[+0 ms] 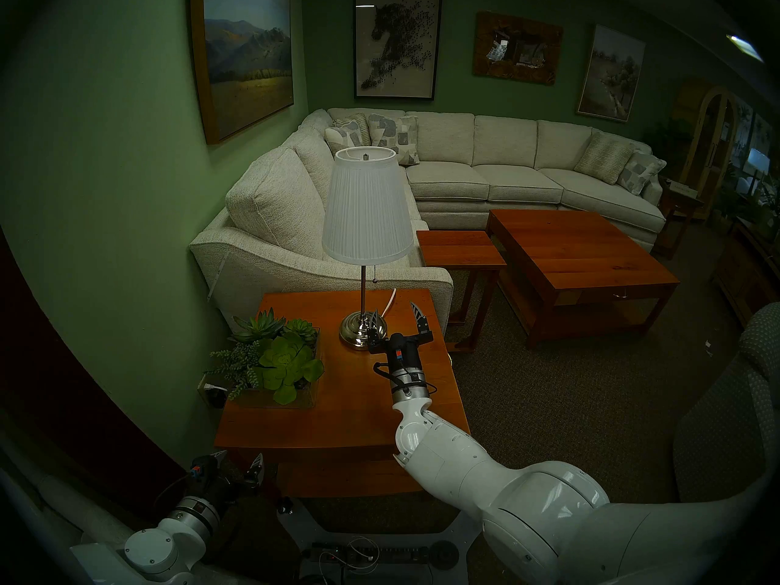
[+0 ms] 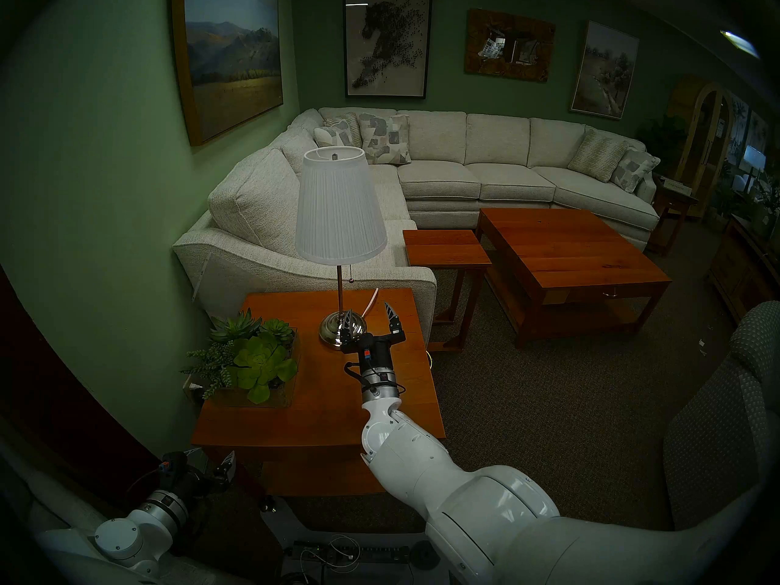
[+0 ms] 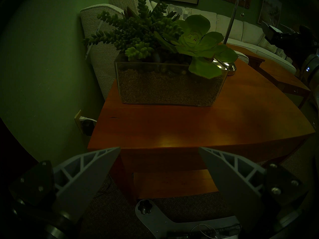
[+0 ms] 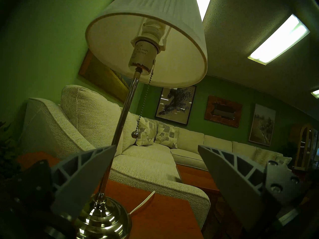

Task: Pull on string to turn on lamp

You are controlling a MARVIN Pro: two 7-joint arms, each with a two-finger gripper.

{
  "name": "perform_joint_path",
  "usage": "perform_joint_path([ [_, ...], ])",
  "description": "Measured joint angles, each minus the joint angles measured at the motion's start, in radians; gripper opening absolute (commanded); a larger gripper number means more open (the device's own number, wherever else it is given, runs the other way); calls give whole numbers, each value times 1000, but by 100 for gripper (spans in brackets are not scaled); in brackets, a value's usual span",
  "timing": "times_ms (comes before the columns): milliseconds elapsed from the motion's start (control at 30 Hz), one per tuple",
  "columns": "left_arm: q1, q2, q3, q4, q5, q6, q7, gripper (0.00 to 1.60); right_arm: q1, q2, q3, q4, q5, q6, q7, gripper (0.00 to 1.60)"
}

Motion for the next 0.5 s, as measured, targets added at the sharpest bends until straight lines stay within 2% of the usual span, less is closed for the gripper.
perform_joint_path([
  [500,-1,0,2,2,0,1,0,160,94,-36,43,46,54,81,105,160],
])
